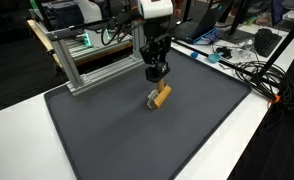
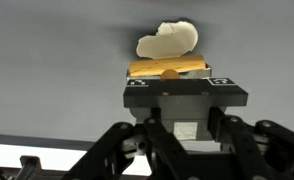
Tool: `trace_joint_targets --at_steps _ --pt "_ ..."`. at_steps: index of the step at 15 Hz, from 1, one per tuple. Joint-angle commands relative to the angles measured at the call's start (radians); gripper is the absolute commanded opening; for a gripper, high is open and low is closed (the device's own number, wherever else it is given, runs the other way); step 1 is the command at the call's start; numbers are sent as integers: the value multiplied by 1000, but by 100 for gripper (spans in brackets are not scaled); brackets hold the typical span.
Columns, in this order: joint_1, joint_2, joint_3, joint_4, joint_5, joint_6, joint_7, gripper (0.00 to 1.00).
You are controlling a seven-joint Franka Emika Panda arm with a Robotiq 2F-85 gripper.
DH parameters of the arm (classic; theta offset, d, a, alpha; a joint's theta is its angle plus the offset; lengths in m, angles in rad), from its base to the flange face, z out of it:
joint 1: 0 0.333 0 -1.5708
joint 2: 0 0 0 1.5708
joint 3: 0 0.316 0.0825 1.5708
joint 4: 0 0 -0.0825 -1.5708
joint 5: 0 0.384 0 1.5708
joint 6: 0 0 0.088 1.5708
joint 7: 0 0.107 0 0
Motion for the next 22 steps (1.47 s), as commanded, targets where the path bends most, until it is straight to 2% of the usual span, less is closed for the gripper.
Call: trace_joint_targets --at_steps 1,8,9,10,11,16,17,22 --pt "-11 -62 5 -41 13 5 1 22" --pt "-5 -39 2 -48 11 -1 31 22" --pt "-5 -21 2 -33 -2 -2 21 47" --pt "-5 -21 1 -37 -2 -2 23 47" --pt "-3 -20 1 -38 -4 5 25 22" --pt "4 -11 -2 -30 -13 20 47 22" --pt "-3 -10 3 -39 -5 7 26 47" --pt "-2 -7 3 -39 -5 12 30 47"
